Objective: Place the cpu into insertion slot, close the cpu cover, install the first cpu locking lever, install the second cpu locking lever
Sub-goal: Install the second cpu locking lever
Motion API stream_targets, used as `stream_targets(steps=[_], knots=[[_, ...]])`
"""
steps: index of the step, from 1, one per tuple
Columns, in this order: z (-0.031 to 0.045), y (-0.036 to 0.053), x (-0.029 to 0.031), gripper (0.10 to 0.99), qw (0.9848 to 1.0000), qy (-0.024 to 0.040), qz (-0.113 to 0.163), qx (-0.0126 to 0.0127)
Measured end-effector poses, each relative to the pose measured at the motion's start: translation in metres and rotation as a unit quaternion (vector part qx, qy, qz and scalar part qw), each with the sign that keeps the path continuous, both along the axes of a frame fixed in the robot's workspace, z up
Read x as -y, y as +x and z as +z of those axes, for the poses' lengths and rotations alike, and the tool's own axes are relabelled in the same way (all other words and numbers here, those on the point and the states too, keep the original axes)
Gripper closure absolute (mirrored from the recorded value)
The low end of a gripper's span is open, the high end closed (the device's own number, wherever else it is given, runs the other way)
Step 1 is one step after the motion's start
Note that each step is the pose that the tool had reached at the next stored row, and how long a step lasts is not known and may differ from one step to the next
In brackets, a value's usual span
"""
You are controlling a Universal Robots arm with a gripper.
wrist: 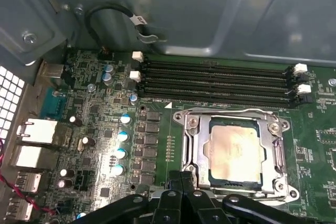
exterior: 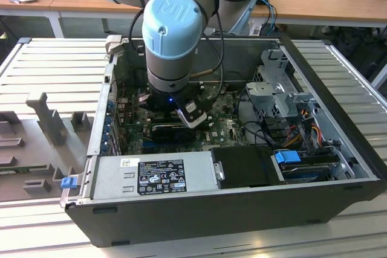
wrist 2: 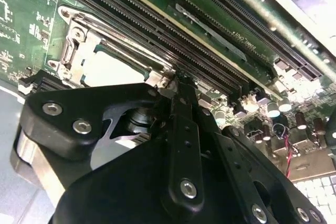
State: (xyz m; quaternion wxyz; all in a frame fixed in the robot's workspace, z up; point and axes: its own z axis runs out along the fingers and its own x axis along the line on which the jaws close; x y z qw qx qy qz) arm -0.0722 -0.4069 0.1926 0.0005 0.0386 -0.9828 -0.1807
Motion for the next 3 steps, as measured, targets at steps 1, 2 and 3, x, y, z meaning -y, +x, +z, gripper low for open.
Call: stream_targets(steps=[1,2,3], knots=[[0.0014,-0.0001,0.0001,0.980,1.0000,-0.0001,0.000,0.0000],[0.0016,-0.0004,0.0000,0.980,1.0000,0.0001,0.000,0.0001],[0.0071,-0.0011,0.0000,0.980,1.0000,0.0000,0.000,0.0000]])
